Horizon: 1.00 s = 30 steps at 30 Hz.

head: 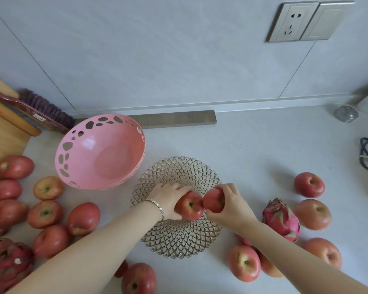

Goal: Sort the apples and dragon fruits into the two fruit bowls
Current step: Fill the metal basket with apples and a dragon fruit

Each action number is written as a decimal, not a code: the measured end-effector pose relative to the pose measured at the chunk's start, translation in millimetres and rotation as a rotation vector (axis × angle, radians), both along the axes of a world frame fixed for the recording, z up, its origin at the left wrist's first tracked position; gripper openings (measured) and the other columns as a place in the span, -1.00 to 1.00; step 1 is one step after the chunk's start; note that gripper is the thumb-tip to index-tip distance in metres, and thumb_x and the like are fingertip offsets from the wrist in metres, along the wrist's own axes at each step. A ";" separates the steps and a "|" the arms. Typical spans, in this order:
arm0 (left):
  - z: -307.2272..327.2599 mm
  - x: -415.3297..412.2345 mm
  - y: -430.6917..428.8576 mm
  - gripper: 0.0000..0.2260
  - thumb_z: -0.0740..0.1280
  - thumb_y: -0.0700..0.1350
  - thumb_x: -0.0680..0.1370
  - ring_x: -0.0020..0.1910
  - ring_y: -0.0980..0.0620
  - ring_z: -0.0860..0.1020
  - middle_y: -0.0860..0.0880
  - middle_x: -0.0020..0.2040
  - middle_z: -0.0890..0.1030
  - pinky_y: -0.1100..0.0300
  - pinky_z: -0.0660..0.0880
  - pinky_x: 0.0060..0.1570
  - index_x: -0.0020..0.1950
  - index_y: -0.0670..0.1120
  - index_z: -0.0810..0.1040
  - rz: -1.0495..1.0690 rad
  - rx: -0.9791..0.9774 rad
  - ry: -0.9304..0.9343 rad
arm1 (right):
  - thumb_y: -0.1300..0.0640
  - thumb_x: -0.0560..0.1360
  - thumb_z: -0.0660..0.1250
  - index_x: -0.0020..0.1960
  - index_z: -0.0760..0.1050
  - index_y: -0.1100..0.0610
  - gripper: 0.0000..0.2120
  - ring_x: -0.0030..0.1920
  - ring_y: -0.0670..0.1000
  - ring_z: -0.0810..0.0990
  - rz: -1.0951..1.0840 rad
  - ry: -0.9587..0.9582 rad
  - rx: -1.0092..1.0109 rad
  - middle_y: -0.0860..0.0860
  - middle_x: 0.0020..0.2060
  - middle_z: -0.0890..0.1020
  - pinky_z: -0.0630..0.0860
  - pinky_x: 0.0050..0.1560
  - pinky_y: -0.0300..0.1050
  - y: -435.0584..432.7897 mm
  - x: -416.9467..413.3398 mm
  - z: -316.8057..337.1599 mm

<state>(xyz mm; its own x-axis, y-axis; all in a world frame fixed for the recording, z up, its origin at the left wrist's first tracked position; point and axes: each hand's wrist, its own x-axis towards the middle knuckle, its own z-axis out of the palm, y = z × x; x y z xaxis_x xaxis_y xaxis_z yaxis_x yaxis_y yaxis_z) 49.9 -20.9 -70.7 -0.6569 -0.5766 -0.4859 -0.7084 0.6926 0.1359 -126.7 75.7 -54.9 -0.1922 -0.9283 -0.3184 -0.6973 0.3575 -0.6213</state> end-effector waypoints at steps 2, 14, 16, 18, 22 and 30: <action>-4.1 12.6 2.2 -0.24 0.42 0.08 0.38 0.34 -0.07 0.34 -0.03 0.40 0.31 -0.02 0.28 0.37 0.46 0.09 0.07 0.068 -0.043 -0.038 | -0.04 0.26 0.44 0.25 0.34 0.03 -0.40 -0.03 0.00 0.52 -0.019 -0.017 0.052 -0.02 0.09 0.41 0.51 0.00 -0.13 0.5 1.1 0.5; -6.1 16.1 -6.2 -0.31 0.45 -0.03 0.38 0.37 -0.13 0.27 -0.08 0.42 0.28 -0.03 0.37 0.29 0.42 -0.01 0.19 0.073 -0.172 -0.079 | -0.12 0.29 0.30 0.12 0.32 -0.05 -0.56 -0.12 0.06 0.58 0.003 0.057 0.322 0.00 -0.10 0.54 0.55 -0.13 -0.10 -11.2 11.4 11.4; -7.3 16.4 -6.2 -0.31 0.44 -0.04 0.39 0.41 -0.13 0.23 -0.10 0.44 0.24 -0.05 0.29 0.36 0.43 -0.03 0.17 0.032 -0.187 -0.100 | -0.12 0.27 0.29 0.06 0.36 -0.04 -0.61 -0.15 0.02 0.59 -0.017 0.027 0.348 -0.02 -0.13 0.58 0.59 -0.12 -0.09 -16.3 10.0 14.0; -8.7 19.5 -7.9 -0.32 0.43 -0.05 0.40 0.43 -0.09 0.21 -0.06 0.45 0.24 -0.01 0.24 0.41 0.43 -0.04 0.17 0.040 -0.188 -0.052 | -0.12 0.30 0.29 0.05 0.36 -0.02 -0.63 -0.16 0.01 0.60 -0.038 -0.007 0.349 -0.02 -0.15 0.59 0.60 -0.14 -0.09 -18.2 9.3 14.7; -6.9 20.8 -11.4 -0.33 0.41 -0.07 0.43 0.48 -0.05 0.13 -0.02 0.48 0.20 0.06 0.12 0.45 0.45 -0.05 0.16 0.084 -0.203 0.055 | -0.12 0.32 0.29 0.07 0.35 0.01 -0.61 -0.15 0.01 0.59 -0.051 -0.006 0.353 0.00 -0.13 0.59 0.59 -0.13 -0.08 -18.0 11.2 15.8; -3.6 8.4 6.1 -0.35 0.31 -0.18 0.49 0.50 -0.15 -0.16 -0.04 0.53 -0.25 -0.23 0.03 0.41 0.46 0.15 0.07 0.098 -0.180 -0.045 | -0.06 0.38 0.32 0.12 0.35 0.06 -0.62 -0.20 0.05 0.62 -0.217 -0.281 0.387 0.03 -0.10 0.51 0.65 -0.16 -0.04 -18.2 14.3 13.5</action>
